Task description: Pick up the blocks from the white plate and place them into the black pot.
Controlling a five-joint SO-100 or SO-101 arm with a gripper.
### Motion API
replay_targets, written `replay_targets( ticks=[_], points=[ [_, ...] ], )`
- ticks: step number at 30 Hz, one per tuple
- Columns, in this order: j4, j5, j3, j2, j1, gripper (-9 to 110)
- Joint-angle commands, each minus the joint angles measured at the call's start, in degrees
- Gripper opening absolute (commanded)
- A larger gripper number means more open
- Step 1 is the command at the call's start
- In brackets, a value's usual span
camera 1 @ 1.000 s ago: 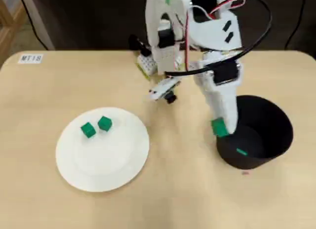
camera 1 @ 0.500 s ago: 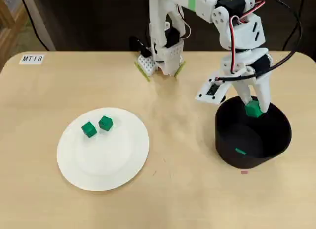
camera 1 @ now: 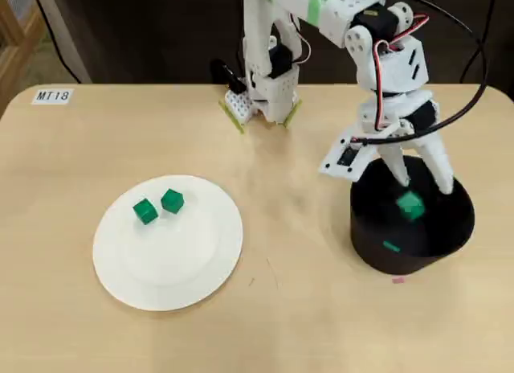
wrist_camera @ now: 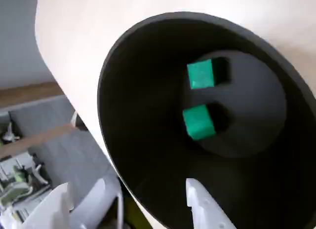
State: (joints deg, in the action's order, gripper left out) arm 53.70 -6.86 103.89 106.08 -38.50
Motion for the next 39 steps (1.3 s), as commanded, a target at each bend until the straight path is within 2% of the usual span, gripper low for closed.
replay_targets(
  ticks=[1,2,5,9,17,21,27,32,39],
  points=[
    [-0.79,-0.26,-0.53,1.49,2.2,30],
    [-1.14,-0.26,-0.7,1.49,2.9,25],
    [-2.37,0.44,-0.88,2.11,6.77,-1],
    [-2.11,-0.7,-0.88,6.5,18.11,-2],
    [6.06,-5.89,0.26,12.39,56.43,-2],
    [10.37,-8.79,2.2,10.72,69.17,-2],
    [16.96,-11.16,6.94,7.82,73.48,-2],
    [12.83,-8.17,15.64,12.13,73.65,-2],
    [7.29,-8.61,16.88,8.35,69.79,-2]
  ],
)
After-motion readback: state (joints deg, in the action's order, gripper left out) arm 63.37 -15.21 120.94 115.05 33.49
